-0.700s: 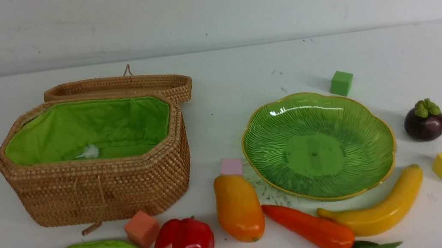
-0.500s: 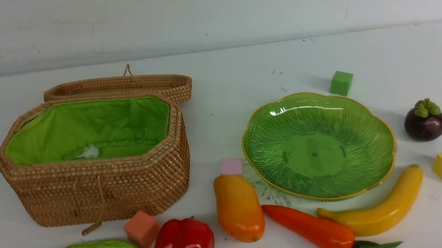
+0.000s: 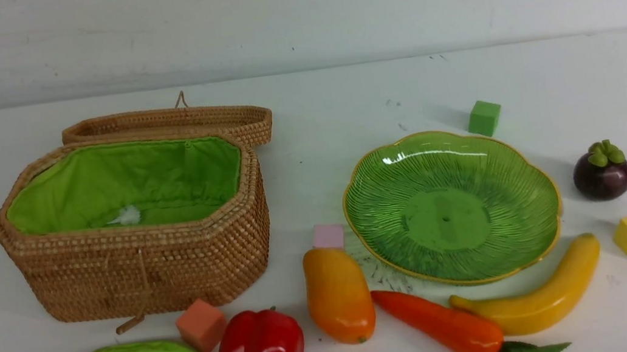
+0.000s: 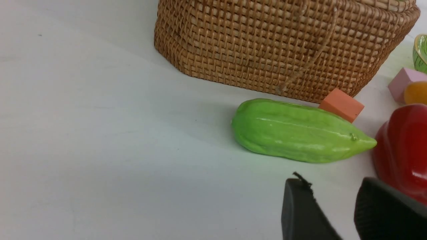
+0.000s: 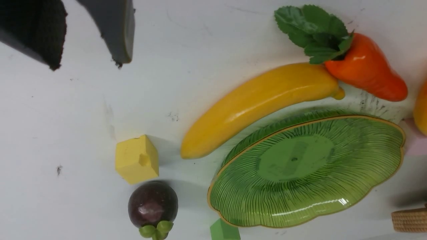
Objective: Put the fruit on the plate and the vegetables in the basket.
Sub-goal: Take a chayote with your left arm and place it on the basket on the left.
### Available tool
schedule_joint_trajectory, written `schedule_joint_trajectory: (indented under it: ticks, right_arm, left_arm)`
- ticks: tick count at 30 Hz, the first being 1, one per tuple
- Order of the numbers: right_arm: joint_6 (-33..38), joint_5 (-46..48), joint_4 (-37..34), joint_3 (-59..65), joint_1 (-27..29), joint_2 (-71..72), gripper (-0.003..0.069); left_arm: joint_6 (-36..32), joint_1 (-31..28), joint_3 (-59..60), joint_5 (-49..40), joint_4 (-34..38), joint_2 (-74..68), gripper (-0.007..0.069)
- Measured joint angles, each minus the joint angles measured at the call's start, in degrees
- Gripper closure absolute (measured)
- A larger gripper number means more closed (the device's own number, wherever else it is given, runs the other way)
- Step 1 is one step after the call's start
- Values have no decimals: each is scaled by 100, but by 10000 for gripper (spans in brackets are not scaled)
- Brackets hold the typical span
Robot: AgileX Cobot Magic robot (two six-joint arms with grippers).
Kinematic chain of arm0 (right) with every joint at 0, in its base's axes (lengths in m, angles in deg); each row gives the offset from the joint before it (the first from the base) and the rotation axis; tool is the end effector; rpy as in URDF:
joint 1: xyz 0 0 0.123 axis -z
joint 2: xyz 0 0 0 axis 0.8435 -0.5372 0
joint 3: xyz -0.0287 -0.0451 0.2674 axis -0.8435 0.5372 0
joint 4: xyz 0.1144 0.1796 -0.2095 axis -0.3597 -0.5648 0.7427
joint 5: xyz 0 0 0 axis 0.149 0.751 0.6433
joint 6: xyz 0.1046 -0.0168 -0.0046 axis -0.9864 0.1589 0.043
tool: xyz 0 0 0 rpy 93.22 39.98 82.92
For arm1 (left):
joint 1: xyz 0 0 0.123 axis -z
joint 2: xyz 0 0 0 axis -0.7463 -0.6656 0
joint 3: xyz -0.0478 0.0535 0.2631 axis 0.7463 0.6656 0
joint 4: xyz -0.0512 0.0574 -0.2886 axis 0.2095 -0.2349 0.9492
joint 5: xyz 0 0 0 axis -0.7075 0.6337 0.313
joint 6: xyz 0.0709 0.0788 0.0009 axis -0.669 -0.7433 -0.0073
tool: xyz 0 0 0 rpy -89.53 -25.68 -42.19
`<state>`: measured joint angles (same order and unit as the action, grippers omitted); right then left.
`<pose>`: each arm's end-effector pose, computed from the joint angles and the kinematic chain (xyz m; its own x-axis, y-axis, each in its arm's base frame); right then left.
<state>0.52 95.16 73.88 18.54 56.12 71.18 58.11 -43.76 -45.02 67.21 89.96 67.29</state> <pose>0.1263 0.0030 0.1684 -0.3048 0.1554 -0.9396 0.0258 0.9876 0.1550 0.1263 -0.0142 0.1655 -0.3149 -0.2796 -0.9070 0.0204 0.9534 -0.3010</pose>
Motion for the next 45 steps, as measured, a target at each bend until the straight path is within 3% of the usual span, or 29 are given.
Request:
schedule_joint_trajectory:
  ticks: [9,20,27,30,34,36,39,45]
  right_arm:
    - [0,0,0,0,0,0,418]
    - [0,0,0,0,0,0,418]
    - [0,0,0,0,0,0,418]
    - [0,0,0,0,0,0,418]
    - [0,0,0,0,0,0,418]
    - [0,0,0,0,0,0,418]
    - [0,-9,0,0,0,0,418]
    - [149,-398,679,60,0,0,418]
  left_arm:
    - [0,0,0,213,77,0,386]
    - [860,0,0,1513,3018,0,386]
    - [790,0,0,2380,3261,0,388]
    - [790,0,-7,2455,3293,0,432]
    - [657,0,-369,1851,3201,0,592]
    - [421,0,-754,1408,3114,0,638]
    - [-93,0,-1379,813,3058,-181,638]
    - [-1564,0,-2776,-1153,3009,-1600,638]
